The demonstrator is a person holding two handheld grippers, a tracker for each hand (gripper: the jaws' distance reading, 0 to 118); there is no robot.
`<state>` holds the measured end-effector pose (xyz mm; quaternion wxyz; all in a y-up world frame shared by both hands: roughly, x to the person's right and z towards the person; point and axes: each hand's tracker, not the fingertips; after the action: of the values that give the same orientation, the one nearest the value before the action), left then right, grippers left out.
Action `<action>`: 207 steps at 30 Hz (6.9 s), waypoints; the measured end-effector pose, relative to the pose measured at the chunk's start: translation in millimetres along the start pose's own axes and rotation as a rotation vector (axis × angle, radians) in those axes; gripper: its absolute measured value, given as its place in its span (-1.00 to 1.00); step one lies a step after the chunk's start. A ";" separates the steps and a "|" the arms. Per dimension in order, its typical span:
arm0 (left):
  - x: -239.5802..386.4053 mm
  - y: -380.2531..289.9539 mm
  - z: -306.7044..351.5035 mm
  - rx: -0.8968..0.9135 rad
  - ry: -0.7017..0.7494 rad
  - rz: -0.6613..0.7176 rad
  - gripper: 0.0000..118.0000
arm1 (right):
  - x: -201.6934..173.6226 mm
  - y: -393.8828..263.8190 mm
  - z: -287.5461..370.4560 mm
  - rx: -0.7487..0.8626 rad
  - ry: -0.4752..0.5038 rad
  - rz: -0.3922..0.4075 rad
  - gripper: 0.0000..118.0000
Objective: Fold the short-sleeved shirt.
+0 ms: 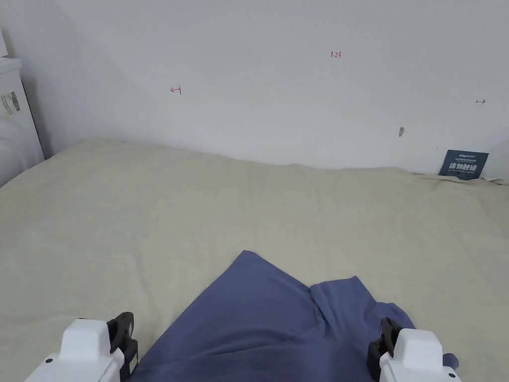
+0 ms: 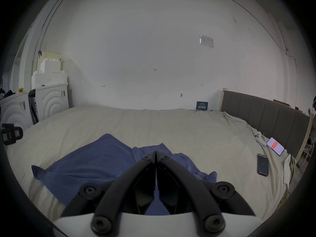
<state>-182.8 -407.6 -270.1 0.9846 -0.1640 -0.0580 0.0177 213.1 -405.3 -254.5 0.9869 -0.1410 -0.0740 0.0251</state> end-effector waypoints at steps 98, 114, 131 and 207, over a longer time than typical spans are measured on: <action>-28.6 11.5 -64.9 -0.340 -0.025 0.089 -1.00 | 116.1 38.5 -190.8 -0.321 0.109 0.032 -0.86; -39.2 136.3 -62.8 -0.097 -0.038 0.011 -1.00 | 137.0 144.0 -120.6 -0.089 0.061 0.030 -0.92; -56.6 341.9 -116.5 0.081 0.041 -0.075 -1.00 | 107.5 322.4 -130.7 0.133 -0.006 -0.015 -0.92; -39.9 -33.5 -36.8 -0.293 0.004 0.005 -0.60 | 88.9 -63.3 -73.0 -0.235 -0.054 -0.004 -0.11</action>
<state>-217.4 -453.3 -298.1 0.9502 -0.3062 -0.0574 0.0112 313.9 -479.7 -293.5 0.9613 -0.2549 -0.1030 0.0183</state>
